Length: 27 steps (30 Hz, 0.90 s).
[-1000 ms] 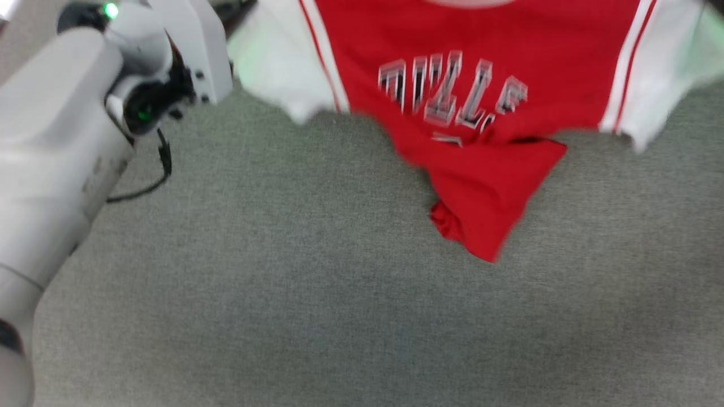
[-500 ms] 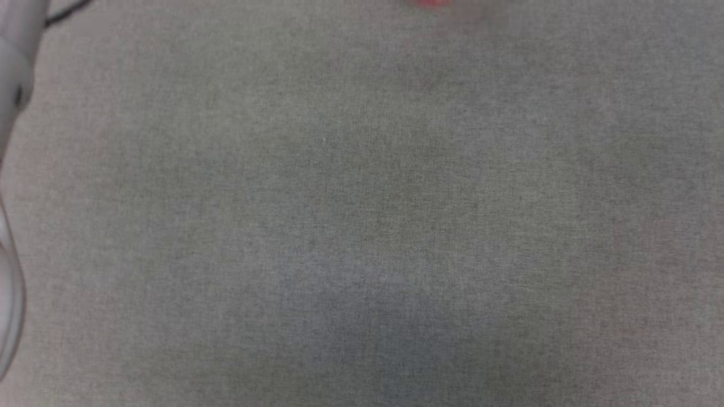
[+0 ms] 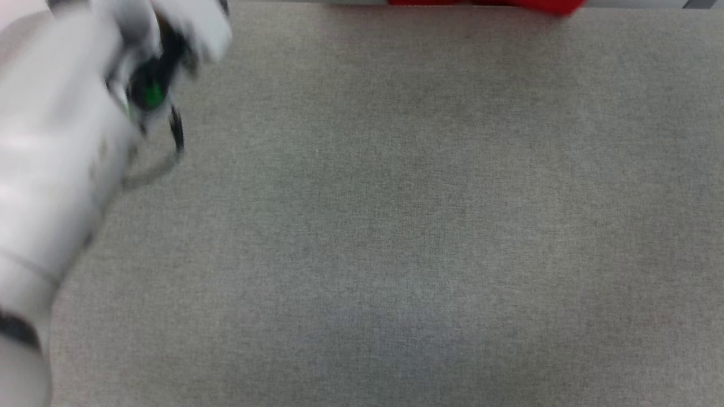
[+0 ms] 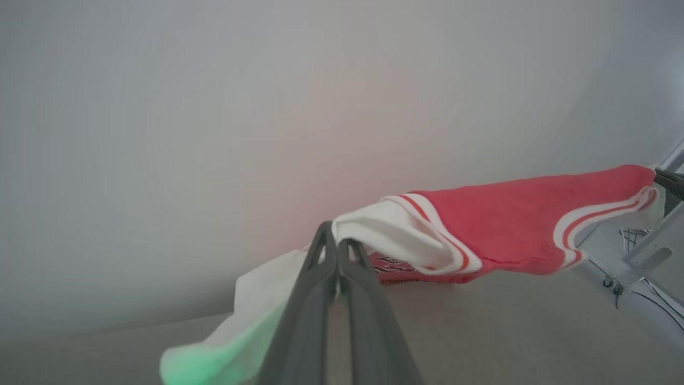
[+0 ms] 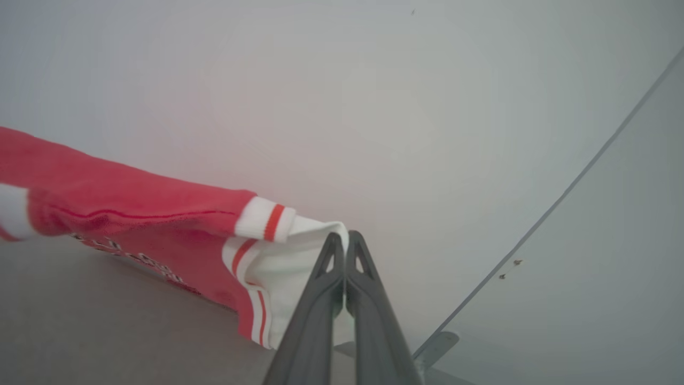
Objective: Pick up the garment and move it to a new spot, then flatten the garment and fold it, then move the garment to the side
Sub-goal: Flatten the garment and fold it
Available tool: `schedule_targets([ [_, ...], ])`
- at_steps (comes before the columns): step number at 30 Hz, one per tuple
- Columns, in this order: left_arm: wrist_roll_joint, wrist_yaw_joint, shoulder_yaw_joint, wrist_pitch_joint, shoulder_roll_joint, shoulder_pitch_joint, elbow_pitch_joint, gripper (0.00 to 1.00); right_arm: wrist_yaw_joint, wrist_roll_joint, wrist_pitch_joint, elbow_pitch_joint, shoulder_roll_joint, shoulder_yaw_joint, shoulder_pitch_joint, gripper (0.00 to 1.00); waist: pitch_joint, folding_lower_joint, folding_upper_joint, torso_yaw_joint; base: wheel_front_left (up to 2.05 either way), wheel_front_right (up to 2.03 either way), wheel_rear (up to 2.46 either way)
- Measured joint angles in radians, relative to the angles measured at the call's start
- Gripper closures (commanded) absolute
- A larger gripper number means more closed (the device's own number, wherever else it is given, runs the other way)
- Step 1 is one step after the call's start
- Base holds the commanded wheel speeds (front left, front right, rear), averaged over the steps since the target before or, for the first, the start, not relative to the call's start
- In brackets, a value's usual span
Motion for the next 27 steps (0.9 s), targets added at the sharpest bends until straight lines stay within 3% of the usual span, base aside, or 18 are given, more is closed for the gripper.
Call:
schedule_targets([
  [12, -0.140, 0.000, -0.101, -0.036, 0.244, 0.473, -0.375, 1.00, 0.000, 0.187, 0.131, -0.467, -0.245, 0.131, 0.428, 1.00, -0.042, 0.0000, 0.0000, -0.014, 0.00, 0.00, 0.00],
  [19, -0.133, 0.000, -0.166, -0.049, 0.348, 0.637, -0.534, 1.00, 0.000, 0.256, 0.230, -0.714, -0.408, 0.131, 0.663, 1.00, -0.104, 0.0000, 0.0000, -0.011, 0.00, 0.00, 0.00],
  [27, -0.111, 0.000, -0.192, -0.057, 0.444, 0.763, -0.644, 1.00, 0.000, 0.308, 0.347, -0.943, -0.543, 0.076, 0.891, 1.00, -0.159, 0.0000, 0.0000, -0.007, 0.00, 0.00, 0.00],
])
